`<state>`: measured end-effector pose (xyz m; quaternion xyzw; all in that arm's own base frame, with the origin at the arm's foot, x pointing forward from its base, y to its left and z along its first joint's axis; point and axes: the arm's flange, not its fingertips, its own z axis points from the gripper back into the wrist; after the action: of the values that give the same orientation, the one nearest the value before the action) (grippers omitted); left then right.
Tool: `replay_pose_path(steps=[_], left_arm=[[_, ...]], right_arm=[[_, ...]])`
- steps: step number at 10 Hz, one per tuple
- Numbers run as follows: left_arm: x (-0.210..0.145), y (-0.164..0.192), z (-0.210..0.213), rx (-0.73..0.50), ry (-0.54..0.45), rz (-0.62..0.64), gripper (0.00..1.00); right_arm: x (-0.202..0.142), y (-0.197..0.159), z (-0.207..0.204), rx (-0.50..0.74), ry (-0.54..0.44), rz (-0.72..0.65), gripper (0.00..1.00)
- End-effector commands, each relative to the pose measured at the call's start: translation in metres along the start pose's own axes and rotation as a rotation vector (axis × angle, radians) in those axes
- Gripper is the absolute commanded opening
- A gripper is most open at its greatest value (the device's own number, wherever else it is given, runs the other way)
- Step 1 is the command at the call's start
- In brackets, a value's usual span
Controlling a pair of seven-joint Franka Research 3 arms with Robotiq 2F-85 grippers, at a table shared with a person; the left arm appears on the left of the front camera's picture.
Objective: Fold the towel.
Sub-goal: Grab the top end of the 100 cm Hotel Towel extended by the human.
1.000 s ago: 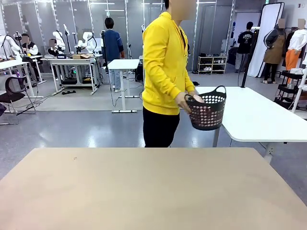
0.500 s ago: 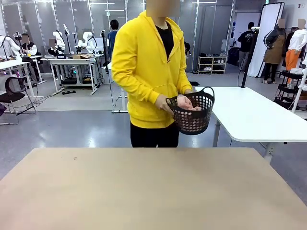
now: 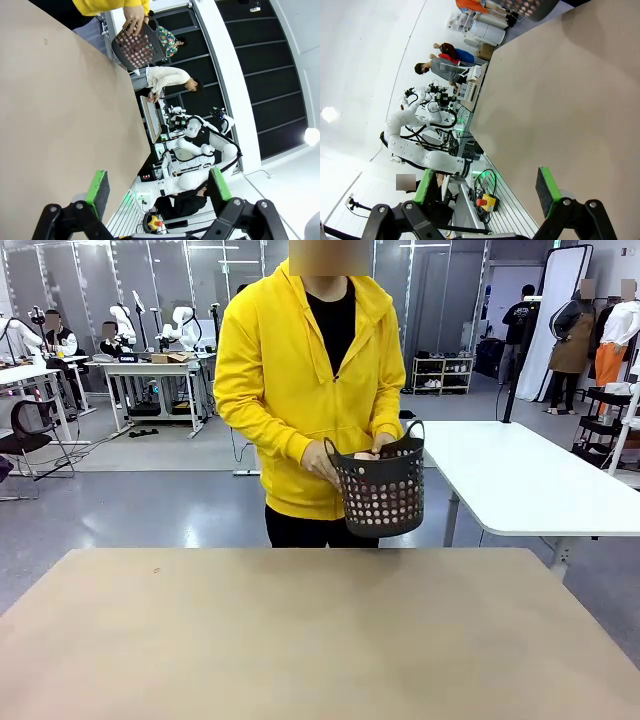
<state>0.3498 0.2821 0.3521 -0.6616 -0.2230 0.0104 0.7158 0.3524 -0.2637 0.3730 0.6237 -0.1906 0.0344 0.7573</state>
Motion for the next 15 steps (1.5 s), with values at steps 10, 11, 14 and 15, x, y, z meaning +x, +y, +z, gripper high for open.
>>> replay_pose_path(steps=[10,11,14,15], left_arm=[[0.0001,0.0001,0.0015,0.011,-0.006,-0.001,1.00],[0.0001,0.0001,0.0015,0.011,-0.006,-0.001,1.00],[0.0001,0.0001,0.0015,0.011,-0.006,-0.001,1.00],[0.0001,0.0001,0.0015,0.011,-0.006,-0.001,1.00]], right_arm=[[0.0000,0.0007,0.0018,-0.002,-0.003,0.002,1.00],[0.0000,0.0007,0.0018,-0.002,-0.003,0.002,1.00],[0.0000,0.0007,0.0018,-0.002,-0.003,0.002,1.00],[0.0000,0.0007,0.0018,-0.002,-0.003,0.002,1.00]])
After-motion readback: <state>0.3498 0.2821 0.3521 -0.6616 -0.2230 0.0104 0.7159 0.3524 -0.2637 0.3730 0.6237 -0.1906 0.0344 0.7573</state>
